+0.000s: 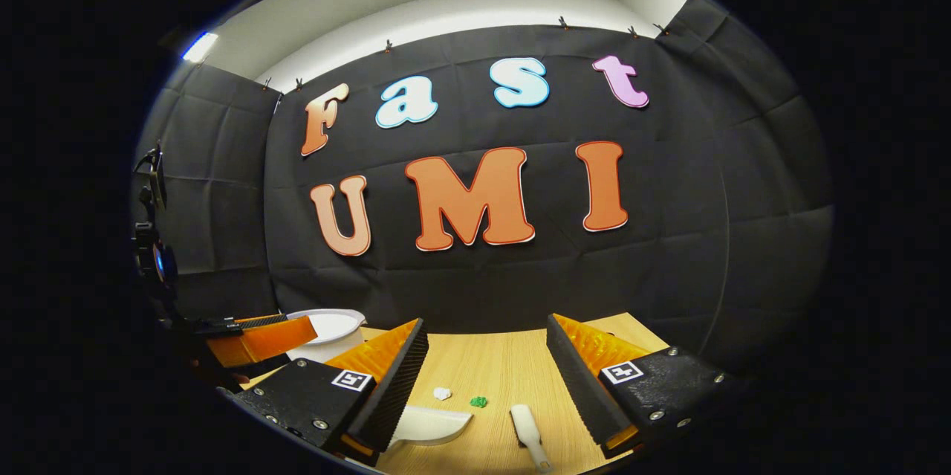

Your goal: Pick up the small broom and dustpan from the desktop, sweep the trash into the dustpan with the broom, and then empty the trash into the garbage bin.

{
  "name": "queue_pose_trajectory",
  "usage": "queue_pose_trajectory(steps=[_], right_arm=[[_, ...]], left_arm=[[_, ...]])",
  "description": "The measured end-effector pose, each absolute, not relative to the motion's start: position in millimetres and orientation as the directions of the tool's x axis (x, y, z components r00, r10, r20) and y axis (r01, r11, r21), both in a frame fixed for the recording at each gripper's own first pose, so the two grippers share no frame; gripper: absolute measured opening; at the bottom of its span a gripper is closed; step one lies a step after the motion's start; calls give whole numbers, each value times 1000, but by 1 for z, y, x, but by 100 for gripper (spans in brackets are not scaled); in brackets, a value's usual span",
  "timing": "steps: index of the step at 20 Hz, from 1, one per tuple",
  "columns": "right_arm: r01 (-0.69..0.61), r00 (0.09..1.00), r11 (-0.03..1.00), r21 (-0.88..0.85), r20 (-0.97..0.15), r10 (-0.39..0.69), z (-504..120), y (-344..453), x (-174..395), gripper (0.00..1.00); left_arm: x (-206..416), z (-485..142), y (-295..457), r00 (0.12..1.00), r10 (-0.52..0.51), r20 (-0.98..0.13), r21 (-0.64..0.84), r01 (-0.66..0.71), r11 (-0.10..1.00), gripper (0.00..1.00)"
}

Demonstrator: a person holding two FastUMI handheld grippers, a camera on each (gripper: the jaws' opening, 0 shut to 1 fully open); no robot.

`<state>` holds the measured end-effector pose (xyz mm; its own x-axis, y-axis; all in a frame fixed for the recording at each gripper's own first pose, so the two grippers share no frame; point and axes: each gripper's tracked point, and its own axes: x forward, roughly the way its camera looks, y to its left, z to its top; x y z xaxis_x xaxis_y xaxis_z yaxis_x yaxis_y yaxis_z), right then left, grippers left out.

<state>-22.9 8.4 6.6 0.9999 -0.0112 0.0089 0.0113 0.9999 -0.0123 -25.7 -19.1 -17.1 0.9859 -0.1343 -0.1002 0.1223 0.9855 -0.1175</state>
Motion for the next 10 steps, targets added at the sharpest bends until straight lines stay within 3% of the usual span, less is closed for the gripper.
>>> queue_pose_trajectory(steps=[6, 10], right_arm=[[69, 997, 998, -5, -20, -69, -6, 9, -27, 96], [102, 994, 995, -8, -48, -103, -18, 18, -27, 96]], left_arm=[[-15, -61, 2, 958, -150, -245, -172, 110, 979, 95], [-21, -132, 10, 858, -212, -468, -190, 136, 972, 95]])
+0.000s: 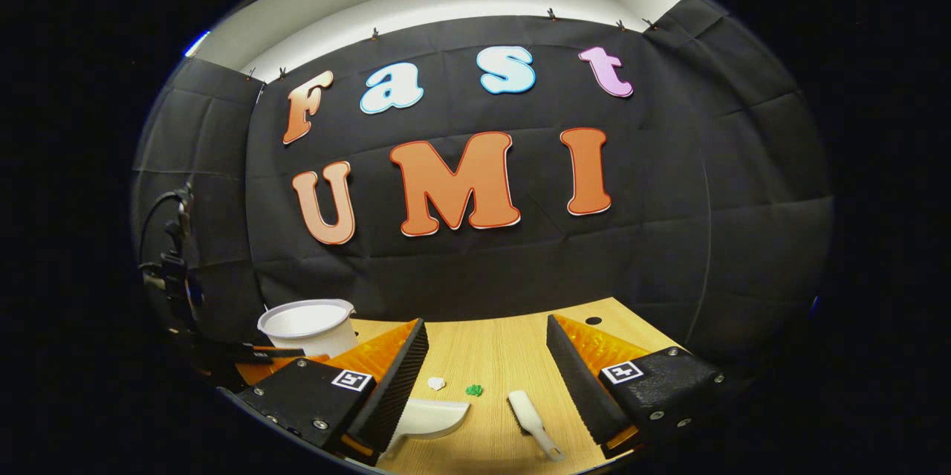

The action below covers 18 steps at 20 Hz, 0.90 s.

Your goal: Pick up the small broom and dustpan from the desktop, sweep the trash into the dustpan with the broom, and then empty the trash into the garbage bin.

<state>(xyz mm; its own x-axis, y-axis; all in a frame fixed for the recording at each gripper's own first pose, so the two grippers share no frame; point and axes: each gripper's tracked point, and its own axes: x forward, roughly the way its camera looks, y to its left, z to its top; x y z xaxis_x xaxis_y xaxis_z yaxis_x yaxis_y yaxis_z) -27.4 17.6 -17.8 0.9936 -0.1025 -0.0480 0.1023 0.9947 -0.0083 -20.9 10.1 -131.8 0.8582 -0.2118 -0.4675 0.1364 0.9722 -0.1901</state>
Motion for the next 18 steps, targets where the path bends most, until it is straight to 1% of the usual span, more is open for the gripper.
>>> queue_pose_trajectory(steps=[3, 6, 7, 9, 11, 12, 15, 16, 18], right_arm=[[124, 989, 992, -18, -75, -125, -29, 21, -30, 96], [141, 985, 990, -15, -96, -142, -41, 17, -33, 96], [146, 984, 989, -7, -101, -146, -45, 13, -32, 96], [148, 981, 989, 8, -130, -146, -59, 0, -28, 96], [141, 977, 989, 42, -170, -132, -72, -17, -19, 96], [134, 976, 989, 64, -183, -120, -77, -27, -14, 96], [112, 975, 990, 85, -203, -93, -88, -59, 4, 96], [103, 973, 992, 79, -216, -84, -95, -68, 10, 96], [79, 966, 993, 89, -253, -54, -110, -83, 20, 96]], left_arm=[[-38, -189, 20, 732, -239, -638, -207, 136, 969, 95], [-61, -239, 32, 561, -253, -788, -207, 144, 968, 95], [-68, -257, 31, 496, -256, -830, -211, 145, 967, 96], [-82, -289, 27, 344, -255, -904, -233, 105, 967, 96], [-84, -310, 22, 240, -240, -941, -238, 36, 971, 97], [-81, -318, 25, 215, -215, -953, -214, 25, 976, 98], [-70, -336, 29, 174, -106, -979, -94, 73, 993, 98], [-67, -342, 29, 150, -83, -985, -72, 73, 995, 98], [-68, -355, 21, 93, -70, -993, -67, 41, 997, 98]])
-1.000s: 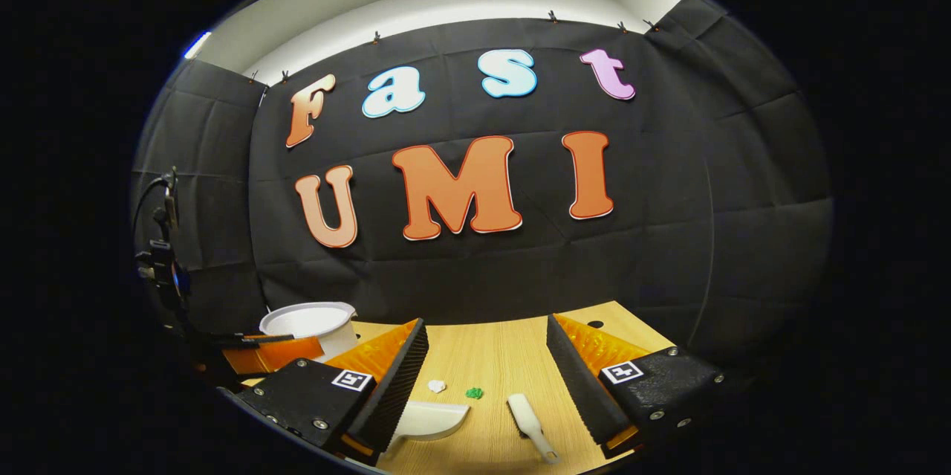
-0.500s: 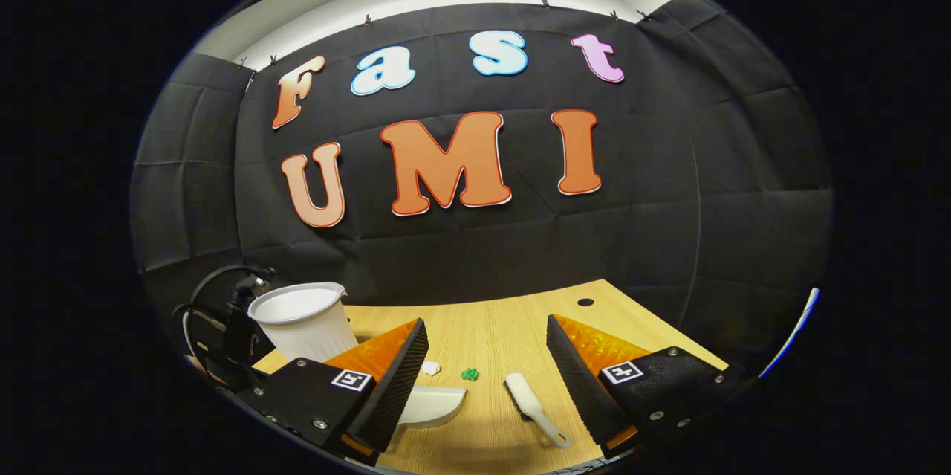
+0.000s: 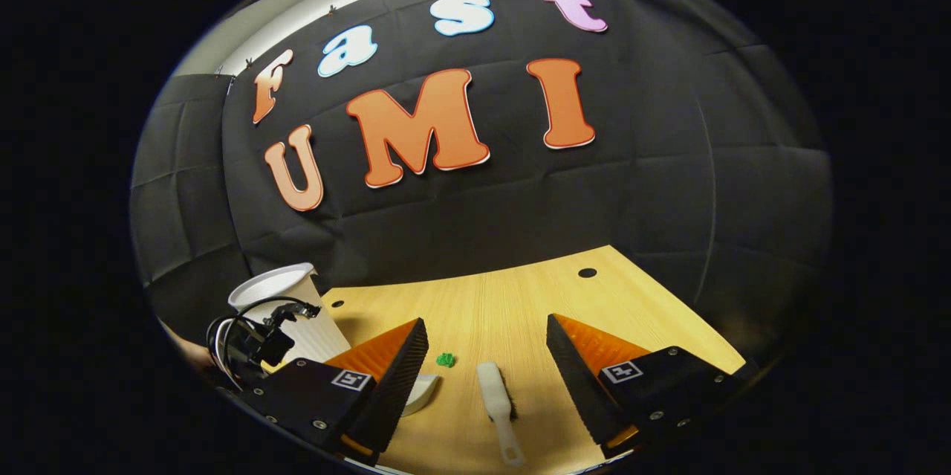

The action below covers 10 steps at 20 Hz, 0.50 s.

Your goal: Pick up the small broom and dustpan from the desktop, sweep the trash into the dustpan with the broom, and then empty the trash into the garbage bin.

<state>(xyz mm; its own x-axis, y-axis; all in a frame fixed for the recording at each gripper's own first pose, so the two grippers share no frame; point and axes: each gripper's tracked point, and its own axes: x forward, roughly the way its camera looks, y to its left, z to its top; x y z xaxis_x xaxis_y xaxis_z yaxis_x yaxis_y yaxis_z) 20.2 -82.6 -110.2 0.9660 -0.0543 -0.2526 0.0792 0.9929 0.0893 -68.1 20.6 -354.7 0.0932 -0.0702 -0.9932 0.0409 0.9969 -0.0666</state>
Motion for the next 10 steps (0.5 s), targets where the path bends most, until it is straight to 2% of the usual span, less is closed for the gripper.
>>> queue_pose_trajectory(steps=[2, 5, 10], right_arm=[[65, 956, 991, 121, -291, -27, -124, -94, 27, 96], [56, 945, 990, 128, -326, -11, -140, -112, 34, 96], [40, 933, 989, 144, -359, 14, -149, -128, 41, 96]], left_arm=[[-66, -362, 13, 62, -50, -997, -48, 43, 998, 98], [-51, -368, 6, 60, -1, -998, 5, 101, 995, 98], [-53, -375, 5, -15, 29, -999, 28, 79, 996, 98]])
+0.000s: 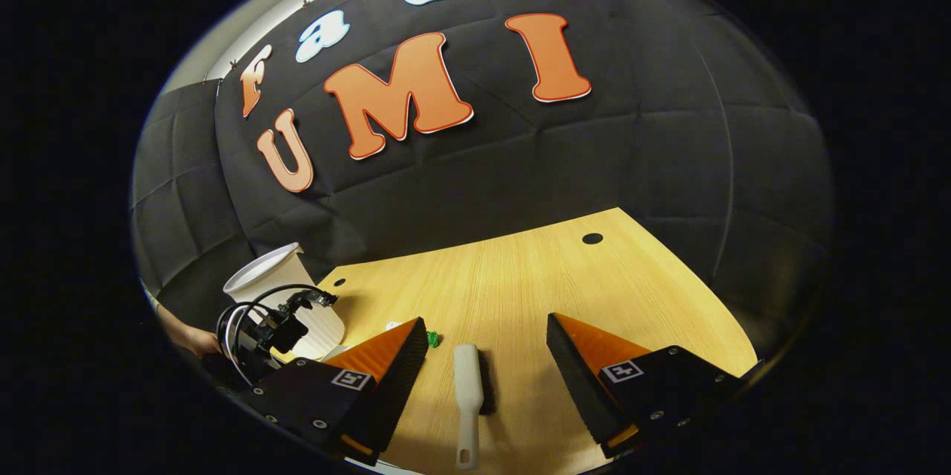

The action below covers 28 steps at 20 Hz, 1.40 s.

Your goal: Pick up the small broom and dustpan from the desktop, sweep the trash into the dustpan with the broom, and then empty the trash into the garbage bin.

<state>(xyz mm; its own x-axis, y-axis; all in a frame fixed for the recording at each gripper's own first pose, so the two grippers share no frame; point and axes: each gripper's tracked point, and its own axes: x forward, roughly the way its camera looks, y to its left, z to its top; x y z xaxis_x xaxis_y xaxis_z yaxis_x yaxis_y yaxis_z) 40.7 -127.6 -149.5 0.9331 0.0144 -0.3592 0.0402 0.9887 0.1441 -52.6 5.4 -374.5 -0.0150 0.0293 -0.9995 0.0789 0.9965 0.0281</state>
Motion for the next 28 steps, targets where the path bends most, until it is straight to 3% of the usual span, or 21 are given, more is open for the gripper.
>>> queue_pose_trajectory(steps=[6, 10, 11, 14, 18, 22, 25, 28], right_arm=[[9, 927, 990, 139, -373, 44, -154, -126, 45, 96], [-1, 923, 991, 136, -382, 53, -157, -125, 48, 97], [0, 917, 989, 146, -395, 58, -159, -125, 49, 96], [11, 872, 989, 149, -485, 64, -180, -123, 47, 96], [-14, 725, 967, 254, -663, 185, -218, -98, 26, 97], [35, 535, 939, 341, -800, 271, -264, -81, -4, 97], [45, 448, 955, 292, -861, 242, -293, -80, -8, 96], [-49, 346, 988, 146, -926, 154, -325, -96, -11, 97]], left_arm=[[-46, -381, 19, -60, 69, -996, 66, 47, 997, 83], [-47, -381, 25, -83, 71, -994, 69, 19, 997, 60], [-48, -381, 23, -92, 66, -994, 64, 21, 998, 59], [-46, -382, 23, -104, 50, -993, 47, 38, 998, 44], [-45, -383, 27, -88, 43, -995, 37, 66, 997, 31], [-54, -376, 33, -74, 11, -997, 4, 88, 996, 30], [-57, -373, 38, -54, -22, -998, -27, 84, 996, 30], [-54, -378, 41, -35, -46, -998, -49, 84, 995, 30]])
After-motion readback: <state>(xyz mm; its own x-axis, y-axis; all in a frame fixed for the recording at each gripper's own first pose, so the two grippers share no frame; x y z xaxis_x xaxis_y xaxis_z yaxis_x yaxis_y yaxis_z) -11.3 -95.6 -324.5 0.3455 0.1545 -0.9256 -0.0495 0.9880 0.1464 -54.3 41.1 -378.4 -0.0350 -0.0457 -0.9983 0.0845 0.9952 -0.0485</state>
